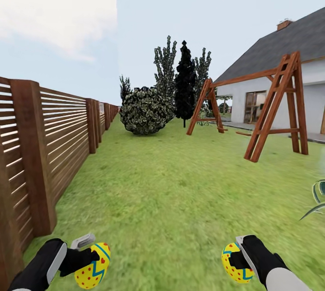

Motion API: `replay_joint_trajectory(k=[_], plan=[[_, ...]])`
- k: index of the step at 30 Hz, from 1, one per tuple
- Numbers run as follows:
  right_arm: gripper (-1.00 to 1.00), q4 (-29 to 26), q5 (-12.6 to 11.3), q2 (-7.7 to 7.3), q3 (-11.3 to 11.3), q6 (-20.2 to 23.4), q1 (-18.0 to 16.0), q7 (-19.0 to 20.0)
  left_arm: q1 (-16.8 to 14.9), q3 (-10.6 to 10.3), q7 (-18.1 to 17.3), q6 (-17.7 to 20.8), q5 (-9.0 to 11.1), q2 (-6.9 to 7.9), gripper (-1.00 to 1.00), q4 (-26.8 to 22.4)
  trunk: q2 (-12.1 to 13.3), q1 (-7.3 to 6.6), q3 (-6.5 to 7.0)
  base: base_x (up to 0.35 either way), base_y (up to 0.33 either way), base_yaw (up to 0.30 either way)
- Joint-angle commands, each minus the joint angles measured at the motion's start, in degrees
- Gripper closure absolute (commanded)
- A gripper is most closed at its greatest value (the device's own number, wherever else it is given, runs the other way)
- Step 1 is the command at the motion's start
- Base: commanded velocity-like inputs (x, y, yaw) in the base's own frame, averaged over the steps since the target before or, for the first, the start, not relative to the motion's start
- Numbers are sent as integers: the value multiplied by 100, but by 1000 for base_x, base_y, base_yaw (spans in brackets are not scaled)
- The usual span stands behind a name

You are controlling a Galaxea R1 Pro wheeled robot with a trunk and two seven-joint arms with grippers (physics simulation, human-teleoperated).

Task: Take the three Easter eggs out of the wicker basket on the lawn in the garden, then place them on the lawn next to a single tree (choose any tree) so that all three eggs are next to the same tree and none are left in the basket.

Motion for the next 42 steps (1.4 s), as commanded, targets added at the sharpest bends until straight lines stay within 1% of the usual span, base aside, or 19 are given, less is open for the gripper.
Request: replay_joint_trajectory(k=[1,4,7,17,26,39,42], plan=[[100,-11,58,4,-37,24,-2,50,-4,16,-26,28,-2,-3,100,-4,-3,3,-8,345,0,0],[100,-14,58,4,-44,24,-2,52,-4,16,-31,28,-2,-3,100,-4,-3,3,-6,345,0,-65],[100,-14,57,4,-41,24,-2,70,-4,16,-30,28,-2,-11,100,-4,-3,3,2,256,0,-260],[100,-13,56,4,-44,24,-2,67,-4,17,-33,28,7,-12,100,-30,-3,3,32,32,5,-282],[100,-11,58,4,-44,24,-2,67,-4,16,-33,28,7,-38,100,-30,-3,3,33,332,5,-30],[100,-16,58,4,-44,24,-2,67,-4,25,-33,28,11,-38,100,-30,-3,3,33,345,0,-285],[100,-16,58,-4,-54,24,-2,67,-4,25,-33,28,8,-44,100,-30,-3,3,33,127,0,-296]])
